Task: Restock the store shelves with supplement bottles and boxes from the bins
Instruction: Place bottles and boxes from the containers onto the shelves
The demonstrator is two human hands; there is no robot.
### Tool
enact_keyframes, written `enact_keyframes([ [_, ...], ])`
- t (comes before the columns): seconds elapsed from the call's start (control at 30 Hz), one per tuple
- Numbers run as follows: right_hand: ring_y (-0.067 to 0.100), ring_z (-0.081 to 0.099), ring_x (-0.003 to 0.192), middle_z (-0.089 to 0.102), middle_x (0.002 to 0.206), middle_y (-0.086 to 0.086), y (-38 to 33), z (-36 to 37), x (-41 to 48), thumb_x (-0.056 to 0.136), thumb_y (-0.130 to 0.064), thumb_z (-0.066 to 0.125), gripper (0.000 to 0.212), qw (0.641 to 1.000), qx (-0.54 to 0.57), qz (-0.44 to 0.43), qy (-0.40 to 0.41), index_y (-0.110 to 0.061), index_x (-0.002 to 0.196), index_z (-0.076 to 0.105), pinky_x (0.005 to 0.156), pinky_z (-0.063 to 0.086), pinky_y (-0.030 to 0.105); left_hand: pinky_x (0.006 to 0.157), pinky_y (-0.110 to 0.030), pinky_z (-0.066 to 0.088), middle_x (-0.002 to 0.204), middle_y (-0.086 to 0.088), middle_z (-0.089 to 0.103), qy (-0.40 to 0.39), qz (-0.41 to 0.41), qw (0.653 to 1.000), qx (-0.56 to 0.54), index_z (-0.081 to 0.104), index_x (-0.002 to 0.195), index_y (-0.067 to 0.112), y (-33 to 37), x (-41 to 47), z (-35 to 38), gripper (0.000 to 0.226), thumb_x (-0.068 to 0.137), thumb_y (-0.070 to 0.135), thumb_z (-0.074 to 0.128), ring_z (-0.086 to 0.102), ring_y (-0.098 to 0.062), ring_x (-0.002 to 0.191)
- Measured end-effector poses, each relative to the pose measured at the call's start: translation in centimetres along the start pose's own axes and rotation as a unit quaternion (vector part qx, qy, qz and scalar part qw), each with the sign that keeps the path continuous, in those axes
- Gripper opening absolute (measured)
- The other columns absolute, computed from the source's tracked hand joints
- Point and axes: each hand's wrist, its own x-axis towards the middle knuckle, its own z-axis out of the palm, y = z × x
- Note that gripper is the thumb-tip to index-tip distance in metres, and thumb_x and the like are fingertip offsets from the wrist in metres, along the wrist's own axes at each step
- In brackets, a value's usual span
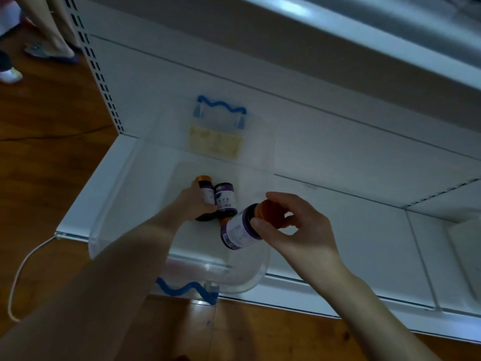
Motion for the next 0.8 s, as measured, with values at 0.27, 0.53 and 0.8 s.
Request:
enact_keyframes([
  [0.27,0.000,0.056,0.089,0.053,0.094,-0.026,-0.2,0.3,-0.6,0.072,-0.023,0.075,0.038,1.000,0.006,0.000,0.013,-0.046,0.092,0.051,0.074,0.042,0.004,0.050,-0.022,0.041,0.111,-0.011,0.053,0.014,0.040,0.998,-0.053,0.033,0.134,0.010,0.2,-2.8,-1.9,0.070,0.076,0.012,0.073,0.052,-0.020,0.085],
  [0.53,0.007,0.059,0.090,0.061,0.100,-0.008,-1.9,-0.3,-2.9,0.072,-0.021,0.076,0.041,0.996,-0.022,-0.026,0.084,-0.015,0.111,0.064,0.079,0.047,0.011,0.061,-0.025,0.048,0.101,-0.008,0.055,0.060,0.091,0.979,-0.170,0.030,0.138,0.019,3.1,-11.0,-4.9,0.077,0.075,0.015,0.075,0.056,-0.021,0.086],
  [0.8,0.006,0.058,0.091,0.059,0.102,-0.007,-5.6,-2.5,-6.6,0.075,-0.025,0.072,0.042,0.996,-0.045,-0.025,0.076,-0.016,0.115,0.061,0.078,0.042,0.001,0.065,-0.014,0.051,0.082,0.011,0.054,0.089,0.109,0.958,-0.251,0.033,0.135,0.023,5.1,-21.3,-5.8,0.079,0.071,0.010,0.078,0.055,0.004,0.071],
])
